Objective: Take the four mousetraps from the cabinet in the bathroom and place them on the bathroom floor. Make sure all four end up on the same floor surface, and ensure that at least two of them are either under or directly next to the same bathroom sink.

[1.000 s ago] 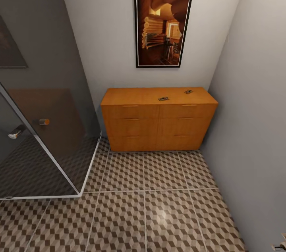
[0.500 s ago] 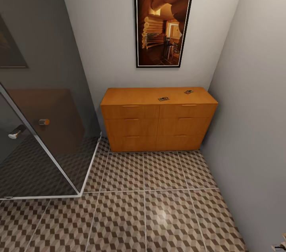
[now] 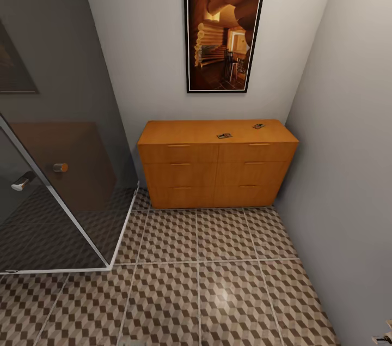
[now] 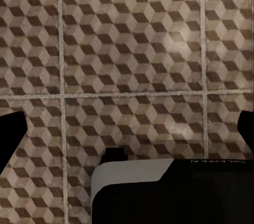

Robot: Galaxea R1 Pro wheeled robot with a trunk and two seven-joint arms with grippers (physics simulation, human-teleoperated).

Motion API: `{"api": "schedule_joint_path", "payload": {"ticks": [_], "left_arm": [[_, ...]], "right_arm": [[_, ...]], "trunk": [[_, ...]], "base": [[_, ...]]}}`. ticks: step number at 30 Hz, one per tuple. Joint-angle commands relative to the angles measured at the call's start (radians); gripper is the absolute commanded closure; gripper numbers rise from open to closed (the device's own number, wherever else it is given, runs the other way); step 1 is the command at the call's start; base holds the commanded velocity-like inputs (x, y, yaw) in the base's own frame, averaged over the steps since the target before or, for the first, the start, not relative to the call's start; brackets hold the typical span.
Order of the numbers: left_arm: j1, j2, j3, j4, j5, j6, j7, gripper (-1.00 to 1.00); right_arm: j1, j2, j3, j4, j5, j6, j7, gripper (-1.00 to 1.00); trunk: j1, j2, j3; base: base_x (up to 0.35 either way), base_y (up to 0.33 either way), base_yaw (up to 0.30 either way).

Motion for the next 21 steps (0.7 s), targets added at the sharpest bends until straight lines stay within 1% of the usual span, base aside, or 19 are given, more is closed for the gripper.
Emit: {"api": "schedule_joint_path", "payload": {"ticks": [1,7,15,18,21], "left_arm": [[-0.001,0.001,-0.008,-0.023,0.008,0.005,0.011,-1.0],[-0.001,0.0,-0.011,-0.071,0.005,0.003,0.017,-1.0],[-0.001,0.001,-0.011,-0.089,0.004,-0.035,0.018,-1.0],[-0.001,0.001,-0.01,-0.092,0.003,-0.044,0.017,-1.0],[-0.001,0.001,-0.01,-0.092,0.003,-0.047,0.017,-1.0]], "right_arm": [[-0.001,0.0,0.008,0.001,-0.001,-0.002,-0.008,-1.0],[-0.001,-0.001,0.008,0.001,0.0,-0.001,-0.009,-1.0],[-0.001,0.0,0.008,0.001,0.0,-0.001,-0.009,-1.0],[-0.001,0.0,0.008,0.002,0.0,-0.001,-0.009,-1.0],[-0.001,0.0,0.008,0.002,0.0,-0.001,-0.01,-1.0]], "trunk": [[0.001,-0.002,-0.002],[0.001,-0.002,-0.002],[0.001,-0.002,-0.002],[0.001,-0.002,-0.002],[0.001,-0.002,-0.002]], "base": [[0.0,0.0,0.0],[0.0,0.0,0.0],[0.001,0.0,0.0],[0.084,0.026,0.0],[0.183,0.078,0.0]]}}
